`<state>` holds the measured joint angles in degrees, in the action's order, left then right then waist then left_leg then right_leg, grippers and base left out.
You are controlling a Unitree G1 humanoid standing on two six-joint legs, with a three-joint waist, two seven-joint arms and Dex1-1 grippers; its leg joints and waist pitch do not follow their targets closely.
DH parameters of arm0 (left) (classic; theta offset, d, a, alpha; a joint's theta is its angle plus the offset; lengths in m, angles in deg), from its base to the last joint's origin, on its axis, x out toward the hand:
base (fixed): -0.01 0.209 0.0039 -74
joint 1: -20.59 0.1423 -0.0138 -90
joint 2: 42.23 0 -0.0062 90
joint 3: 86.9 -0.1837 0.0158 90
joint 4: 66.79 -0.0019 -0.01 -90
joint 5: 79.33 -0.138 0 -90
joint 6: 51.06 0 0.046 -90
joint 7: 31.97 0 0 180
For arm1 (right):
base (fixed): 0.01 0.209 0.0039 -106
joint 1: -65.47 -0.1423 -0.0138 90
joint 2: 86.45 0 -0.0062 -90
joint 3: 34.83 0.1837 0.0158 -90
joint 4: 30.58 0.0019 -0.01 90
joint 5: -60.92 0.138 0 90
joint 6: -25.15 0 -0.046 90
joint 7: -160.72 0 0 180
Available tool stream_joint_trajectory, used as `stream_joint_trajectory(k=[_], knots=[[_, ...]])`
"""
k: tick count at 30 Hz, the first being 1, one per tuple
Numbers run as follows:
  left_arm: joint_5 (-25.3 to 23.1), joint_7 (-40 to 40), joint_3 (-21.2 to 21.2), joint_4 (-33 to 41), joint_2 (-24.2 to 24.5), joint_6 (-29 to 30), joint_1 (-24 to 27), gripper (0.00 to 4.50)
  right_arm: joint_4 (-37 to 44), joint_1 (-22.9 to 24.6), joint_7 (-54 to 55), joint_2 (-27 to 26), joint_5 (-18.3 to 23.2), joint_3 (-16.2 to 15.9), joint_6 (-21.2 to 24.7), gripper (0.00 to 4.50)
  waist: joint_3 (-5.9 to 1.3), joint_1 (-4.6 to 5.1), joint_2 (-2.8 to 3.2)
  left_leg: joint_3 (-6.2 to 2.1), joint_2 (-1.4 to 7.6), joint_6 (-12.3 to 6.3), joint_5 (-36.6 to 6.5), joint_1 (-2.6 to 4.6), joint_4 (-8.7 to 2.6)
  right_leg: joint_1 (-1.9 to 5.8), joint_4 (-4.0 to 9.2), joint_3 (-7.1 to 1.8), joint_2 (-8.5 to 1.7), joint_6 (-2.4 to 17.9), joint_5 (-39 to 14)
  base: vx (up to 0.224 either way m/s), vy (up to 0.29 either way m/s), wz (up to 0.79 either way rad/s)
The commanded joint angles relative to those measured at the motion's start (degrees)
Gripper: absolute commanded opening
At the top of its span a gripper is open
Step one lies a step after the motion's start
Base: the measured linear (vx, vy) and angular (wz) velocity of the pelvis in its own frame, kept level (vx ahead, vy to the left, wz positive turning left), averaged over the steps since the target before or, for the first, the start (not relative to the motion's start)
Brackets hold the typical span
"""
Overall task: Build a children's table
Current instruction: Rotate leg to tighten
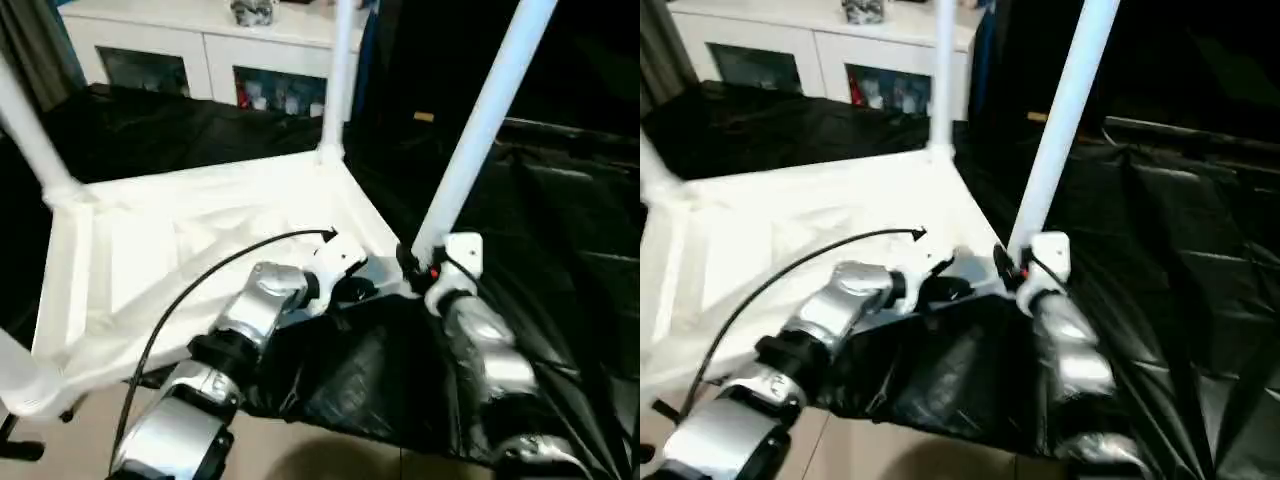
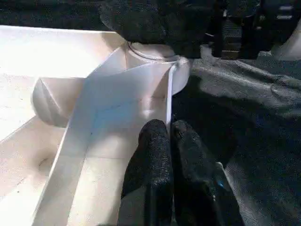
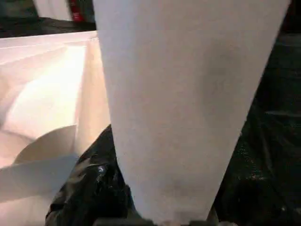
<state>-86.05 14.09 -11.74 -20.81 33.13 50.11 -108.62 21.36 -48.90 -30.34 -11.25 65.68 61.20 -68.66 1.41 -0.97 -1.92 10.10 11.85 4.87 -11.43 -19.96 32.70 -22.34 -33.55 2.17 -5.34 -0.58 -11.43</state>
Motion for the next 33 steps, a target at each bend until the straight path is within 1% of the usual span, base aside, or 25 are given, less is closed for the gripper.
stream_joint_trajectory(k=[1, 3, 6, 7, 8, 9, 10, 11, 12, 13, 14, 15, 16, 18, 19, 21, 22, 23, 25, 27, 28, 29, 30, 31, 33], knots=[[0.6, 2.4, -3.4, -0.8, -3.3, 0.7, 1.0, 0.00, -2.4, 0.0, -4.5, -4.6, 1.9, -3.9, 0.7, 2.34, -1.73, 0.12, 0.31, -0.26, 0.93, -0.06, -20.7, -0.03, -4.84, 1.00, 5.18, -1.38, -1.93, 8.1, -20.4, 0.000, 0.000, 0.00], [0.5, 4.9, -4.0, 0.1, -1.2, 0.8, 1.5, 0.00, -1.2, 0.5, -7.6, -3.4, 3.0, -3.4, -0.3, 2.71, -1.80, 0.22, 0.26, -0.31, 0.93, -0.55, -20.4, -0.24, -4.89, 1.25, 5.03, -1.35, -1.93, 8.4, -19.3, 0.000, 0.000, 0.00], [0.6, 8.0, -4.4, 1.4, 1.0, 1.4, 1.9, 0.00, 0.3, 1.0, -11.6, -1.0, 3.1, -4.0, -0.6, 2.85, -1.93, 0.59, 0.19, -0.24, 0.99, -1.49, -18.5, -0.57, -4.80, 1.61, 4.68, -1.35, -1.96, 9.7, -15.9, 0.000, 0.000, 0.00], [0.4, 10.1, -4.7, 2.4, 2.4, 1.8, 2.1, 0.00, 0.9, 1.2, -14.5, 0.7, 2.8, -4.5, -0.9, 2.95, -2.14, 0.73, 0.15, -0.28, 0.98, -2.03, -16.4, -1.02, -4.68, 2.10, 4.38, -1.36, -2.05, 10.3, -13.9, 0.000, 0.000, 0.00], [0.4, 11.2, -4.8, 2.7, 3.2, 1.8, 2.2, 0.00, 1.3, 1.4, -16.1, 1.6, 2.8, -4.7, -1.0, 2.95, -2.25, 0.59, 0.32, -0.27, 1.01, -2.25, -15.2, -0.94, -4.60, 2.13, 4.27, -1.31, -2.03, 10.7, -12.4, 0.000, 0.000, 0.00], [0.4, 11.9, -4.9, 2.8, 3.7, 1.9, 2.2, 0.00, 1.7, 1.6, -17.6, 2.3, 3.1, -4.7, -0.9, 3.07, -2.46, 0.66, 0.31, -0.06, 0.98, -2.91, -12.4, -0.84, -4.15, 2.13, 3.81, -1.39, -1.91, 12.1, -7.3, 0.000, 0.000, 0.00], [0.3, 13.0, -5.1, 3.0, 4.5, 1.9, 2.2, 0.00, 2.4, 1.8, -19.6, 3.2, 3.6, -4.9, -0.6, 3.07, -2.71, 0.59, 0.34, -0.05, 0.94, -3.73, -9.1, -0.96, -3.85, 2.56, 3.11, -1.34, -1.90, 13.6, -1.9, 0.057, -0.014, -0.03], [0.2, 13.8, -5.2, 3.0, 5.2, 1.8, 2.2, 0.00, 2.9, 2.0, -21.3, 4.0, 4.0, -5.0, -0.3, 3.07, -2.77, 0.54, 0.30, 0.04, 0.87, -4.40, -7.6, -0.95, -3.68, 2.64, 2.87, -1.33, -1.80, 14.3, 0.8, 0.054, -0.006, -0.02], [-0.1, 15.8, -5.7, 2.9, 6.9, 1.2, 2.2, 0.00, 4.5, 2.7, -26.4, 6.5, 4.8, -6.0, 0.6, 3.07, -2.86, 0.36, 0.45, 0.21, 0.79, -5.73, -5.3, -0.61, -3.40, 2.71, 2.55, -1.28, -1.56, 15.9, 5.6, 0.054, -0.006, -0.02], [-0.2, 17.0, -5.8, 2.9, 7.9, 0.8, 2.2, 0.00, 5.7, 3.4, -30.0, 8.3, 4.9, -7.2, 0.8, 3.07, -2.91, 0.33, 0.49, 0.34, 0.74, -7.34, -3.6, -0.53, -3.05, 2.80, 2.17, -1.29, -1.50, 17.2, 9.6, 0.000, 0.000, 0.00], [-0.2, 17.0, -5.8, 2.9, 7.9, 0.8, 2.2, 0.00, 5.8, 3.4, -30.2, 8.5, 4.9, -7.2, 0.8, 3.07, -2.85, 0.28, 0.49, 0.42, 0.79, -8.02, -3.4, -0.52, -3.04, 2.78, 2.14, -1.28, -1.62, 17.7, 10.4, 0.000, 0.000, 0.00], [-0.2, 17.7, -5.9, 2.9, 8.4, 0.6, 2.3, 0.00, 6.5, 3.9, -32.3, 9.5, 5.0, -8.0, 0.9, 3.07, -2.78, 0.31, 0.40, 0.49, 0.86, -8.66, -3.5, -0.54, -3.05, 2.79, 2.15, -1.29, -1.86, 18.4, 10.3, 0.000, 0.000, 0.00], [-0.1, 20.1, -6.2, 3.5, 10.0, 0.6, 2.4, 0.00, 8.9, 5.1, -38.3, 12.5, 6.2, -9.4, 2.7, 3.07, -2.68, 0.14, 0.43, 0.46, 1.01, -8.82, -4.8, -0.37, -3.15, 2.88, 2.37, -1.20, -1.90, 18.4, 8.1, 0.000, 0.000, 0.00], [0.2, 22.4, -6.6, 4.3, 11.4, 0.8, 2.6, 0.00, 10.4, 6.0, -42.9, 14.7, 6.7, -10.2, 4.6, 3.07, -2.52, 0.06, 0.44, 0.43, 1.18, -8.55, -6.6, -0.29, -3.30, 2.86, 2.53, -1.23, -1.91, 18.5, 5.0, 0.000, 0.000, 0.00], [0.4, 23.8, -6.8, 4.6, 12.2, 0.8, 2.6, 0.00, 11.0, 6.4, -45.4, 16.3, 6.7, -10.8, 5.4, 3.07, -2.32, 0.01, 0.51, 0.37, 1.34, -7.65, -8.8, -0.19, -3.56, 2.72, 2.80, -1.20, -1.92, 18.2, 1.7, 0.000, 0.000, 0.00], [0.7, 25.9, -7.1, 5.1, 13.3, 1.0, 2.7, 0.00, 11.5, 6.7, -48.6, 18.1, 6.8, -11.5, 6.2, 3.07, -2.12, -0.06, 0.46, 0.37, 1.40, -6.29, -11.7, -0.04, -3.77, 2.59, 3.15, -1.28, -1.88, 17.6, -2.8, 0.000, 0.000, 0.00], [0.7, 27.3, -7.5, 5.5, 14.1, 1.1, 2.6, 0.00, 11.9, 6.8, -50.5, 19.1, 7.2, -11.9, 7.1, 3.07, -2.11, -0.10, 0.47, 0.34, 1.38, -5.54, -12.6, -0.03, -3.89, 2.55, 3.34, -1.30, -1.91, 17.1, -4.9, 0.000, 0.000, 0.00], [0.6, 28.2, -7.8, 5.7, 14.7, 1.0, 2.6, 0.00, 12.1, 6.7, -51.6, 19.6, 7.4, -12.0, 7.6, 2.91, -2.11, -0.11, 0.48, 0.29, 1.42, -5.22, -12.9, -0.02, -3.93, 2.54, 3.37, -1.32, -1.94, 16.9, -5.5, 0.000, 0.000, 0.00], [0.6, 29.5, -8.3, 5.9, 15.6, 0.9, 2.6, 0.00, 12.7, 6.6, -53.5, 20.5, 8.2, -12.5, 8.8, 2.73, -2.13, -0.15, 0.41, 0.30, 1.34, -4.61, -12.6, -0.08, -3.91, 2.51, 3.40, -1.41, -1.97, 16.3, -6.1, 0.000, 0.000, 0.00], [0.6, 30.2, -8.4, 6.0, 16.0, 0.8, 2.5, 0.00, 12.9, 6.5, -54.5, 20.9, 8.6, -12.7, 9.4, 2.62, -2.13, -0.21, 0.43, 0.29, 1.32, -4.53, -12.1, -0.05, -3.92, 2.46, 3.40, -1.40, -1.96, 16.3, -6.1, 0.000, 0.000, 0.00], [0.6, 31.5, -8.4, 6.1, 16.8, 0.7, 2.5, 0.00, 13.4, 6.2, -56.8, 21.9, 8.9, -13.5, 10.7, 2.49, -2.22, -0.30, 0.40, 0.31, 1.30, -4.51, -11.6, -0.05, -3.85, 2.52, 3.33, -1.38, -1.95, 16.4, -5.6, 0.000, 0.000, 0.00], [0.6, 31.8, -8.4, 6.1, 17.1, 0.6, 2.4, 0.00, 13.5, 6.1, -57.6, 22.2, 8.8, -14.0, 11.1, 2.49, -2.27, -0.39, 0.42, 0.30, 1.31, -4.60, -11.1, 0.00, -3.81, 2.55, 3.28, -1.38, -1.98, 16.5, -5.0, 0.000, 0.000, 0.00], [0.6, 32.1, -8.4, 6.1, 17.3, 0.6, 2.4, 0.00, 13.6, 6.0, -58.1, 22.5, 8.6, -14.3, 11.2, 2.39, -2.35, -0.53, 0.44, 0.33, 1.32, -4.88, -9.9, 0.02, -3.69, 2.56, 3.04, -1.38, -1.92, 16.8, -3.2, 0.000, 0.000, 0.00], [0.6, 32.3, -8.4, 6.1, 17.4, 0.7, 2.4, 0.00, 13.6, 6.0, -58.4, 22.6, 8.6, -14.5, 11.4, 2.34, -2.41, -0.68, 0.22, 0.41, 1.32, -5.15, -9.0, 0.01, -3.61, 2.59, 2.89, -1.35, -1.94, 17.1, -2.0, 0.000, 0.000, 0.00], [0.8, 32.6, -8.6, 6.4, 17.7, 0.9, 2.4, 0.00, 13.7, 5.8, -59.2, 22.8, 8.6, -14.9, 12.0, 2.28, -2.37, -0.83, 0.34, 0.47, 1.29, -5.31, -8.5, 0.03, -3.58, 2.55, 2.79, -1.33, -1.91, 17.4, -1.1, 0.000, 0.000, 0.00]])
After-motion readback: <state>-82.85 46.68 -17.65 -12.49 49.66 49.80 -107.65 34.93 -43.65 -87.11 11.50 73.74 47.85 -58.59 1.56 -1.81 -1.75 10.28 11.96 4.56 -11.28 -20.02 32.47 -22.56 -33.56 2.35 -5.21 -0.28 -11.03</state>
